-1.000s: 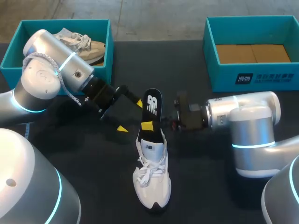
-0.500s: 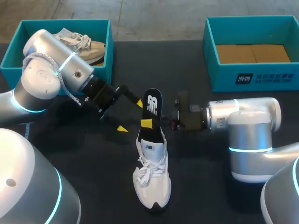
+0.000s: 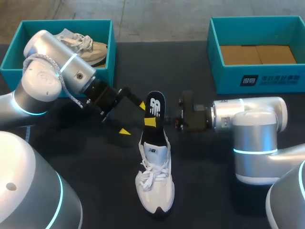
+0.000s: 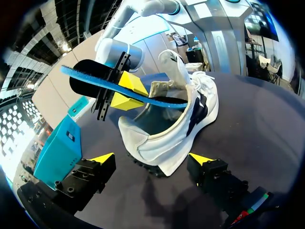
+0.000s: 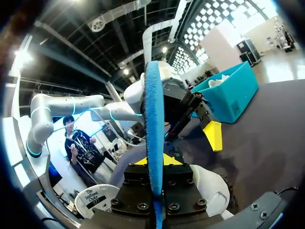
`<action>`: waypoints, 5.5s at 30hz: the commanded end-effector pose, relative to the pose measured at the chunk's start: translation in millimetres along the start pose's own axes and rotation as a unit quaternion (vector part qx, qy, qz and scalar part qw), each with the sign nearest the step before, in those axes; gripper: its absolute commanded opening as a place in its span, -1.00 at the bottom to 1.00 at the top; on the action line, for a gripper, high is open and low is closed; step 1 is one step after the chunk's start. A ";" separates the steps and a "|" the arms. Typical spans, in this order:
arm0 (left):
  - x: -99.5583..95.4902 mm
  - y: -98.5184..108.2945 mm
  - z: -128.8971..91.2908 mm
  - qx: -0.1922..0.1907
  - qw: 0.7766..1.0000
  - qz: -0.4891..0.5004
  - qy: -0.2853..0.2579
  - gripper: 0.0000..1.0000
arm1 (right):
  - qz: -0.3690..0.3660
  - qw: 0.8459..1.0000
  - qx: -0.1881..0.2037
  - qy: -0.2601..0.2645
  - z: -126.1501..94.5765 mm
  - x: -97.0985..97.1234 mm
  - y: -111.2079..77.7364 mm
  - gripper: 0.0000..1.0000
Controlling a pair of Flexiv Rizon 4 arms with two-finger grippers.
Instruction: Take the shoe out of the shoebox, open the shoe tongue, remove and reinsert the insole, then place the shoe into the shoebox
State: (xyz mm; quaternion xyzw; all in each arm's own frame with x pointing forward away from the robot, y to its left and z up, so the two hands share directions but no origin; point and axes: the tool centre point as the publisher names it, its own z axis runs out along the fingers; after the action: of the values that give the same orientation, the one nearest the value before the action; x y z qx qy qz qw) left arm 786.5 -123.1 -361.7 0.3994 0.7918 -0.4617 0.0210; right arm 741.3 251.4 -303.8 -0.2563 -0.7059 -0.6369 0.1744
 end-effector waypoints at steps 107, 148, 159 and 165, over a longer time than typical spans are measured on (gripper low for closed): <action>0.0 1.0 0.8 0.000 1.000 0.000 0.000 1.00 | 0.111 0.992 0.051 0.014 -0.1 6.1 -58.3 -1.00; 0.0 1.0 0.8 0.000 1.000 0.000 0.000 1.00 | 0.092 0.994 0.062 0.015 4.8 -2.7 -27.4 -1.00; 0.0 1.0 0.8 0.000 1.000 0.000 0.000 1.00 | 0.119 0.991 0.063 0.014 4.1 -3.5 -39.6 -1.00; 0.0 1.0 0.8 0.000 1.000 0.000 0.000 1.00 | 0.119 0.991 0.061 0.015 3.3 0.4 -46.7 -1.00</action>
State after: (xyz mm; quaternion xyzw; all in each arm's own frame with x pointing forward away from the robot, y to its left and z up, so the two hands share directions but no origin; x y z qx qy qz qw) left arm 786.5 -123.1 -361.7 0.3994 0.7918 -0.4617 0.0210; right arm 718.4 251.4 -340.6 -0.3160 -0.7057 -0.5703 0.2772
